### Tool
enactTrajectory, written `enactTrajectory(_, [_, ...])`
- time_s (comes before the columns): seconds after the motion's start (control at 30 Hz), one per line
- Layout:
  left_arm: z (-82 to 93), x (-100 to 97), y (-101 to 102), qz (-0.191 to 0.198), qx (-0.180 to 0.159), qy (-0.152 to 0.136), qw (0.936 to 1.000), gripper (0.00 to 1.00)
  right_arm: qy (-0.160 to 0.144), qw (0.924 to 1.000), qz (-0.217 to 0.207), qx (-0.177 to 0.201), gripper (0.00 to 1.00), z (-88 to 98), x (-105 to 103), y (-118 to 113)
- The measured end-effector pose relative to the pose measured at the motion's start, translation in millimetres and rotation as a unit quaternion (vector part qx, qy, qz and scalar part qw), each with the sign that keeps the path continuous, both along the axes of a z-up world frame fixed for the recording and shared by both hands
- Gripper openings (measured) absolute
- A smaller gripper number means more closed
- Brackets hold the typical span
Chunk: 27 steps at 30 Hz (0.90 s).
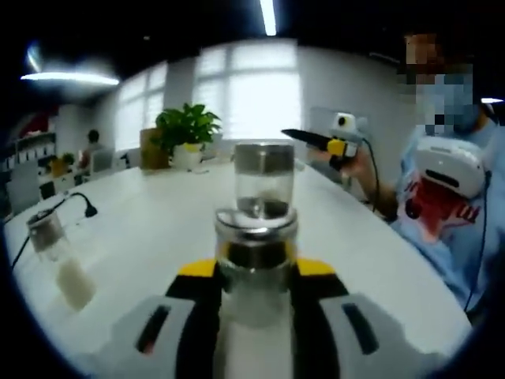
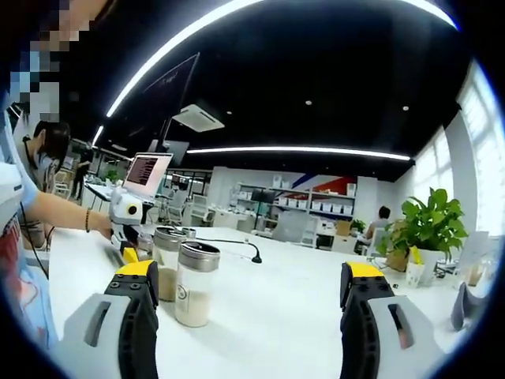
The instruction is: Rotate the seasoning bottle until the label or dispensing opening points toward the visible target arrow and the bottle remains upright within the marked orientation range
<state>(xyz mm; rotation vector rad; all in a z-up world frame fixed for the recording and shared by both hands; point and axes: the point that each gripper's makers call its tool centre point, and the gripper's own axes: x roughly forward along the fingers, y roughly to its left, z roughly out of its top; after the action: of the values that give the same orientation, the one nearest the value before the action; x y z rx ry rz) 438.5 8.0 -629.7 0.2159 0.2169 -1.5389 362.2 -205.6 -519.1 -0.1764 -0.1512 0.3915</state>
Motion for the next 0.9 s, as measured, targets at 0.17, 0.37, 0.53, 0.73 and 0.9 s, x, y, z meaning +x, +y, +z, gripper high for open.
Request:
enactTrajectory(0.17, [-2.8, 5.8, 9, 0.066, -0.005, 0.046, 0.9968, 0.61, 0.003, 1.0, 0.001, -0.003, 0.99, -2.0, 0, 0])
enactTrajectory(0.37, [2.3, 12.4, 13, 0.157, -0.01, 0.037, 0.9869, 0.69, 0.008, 1.0, 0.001, 0.003, 0.99, -2.8, 2, -1])
enactTrajectory(0.53, [10.8, 5.2, 13, 0.21, -0.039, 0.05, 0.9757, 0.69, 0.009, 1.0, -0.003, 0.001, 0.99, -3.0, 2, -2])
enactTrajectory(0.73, [15.8, 16.2, 26, 0.296, -0.074, 0.073, 0.9497, 0.5, 0.012, 0.9999, -0.007, -0.002, 0.99, -4.3, 3, -4])
enactTrajectory(0.9, [8.2, 17.8, 30, 0.315, -0.064, 0.075, 0.944, 0.52, 0.014, 0.9999, -0.009, 0.0, 0.99, -5.3, 4, -6])
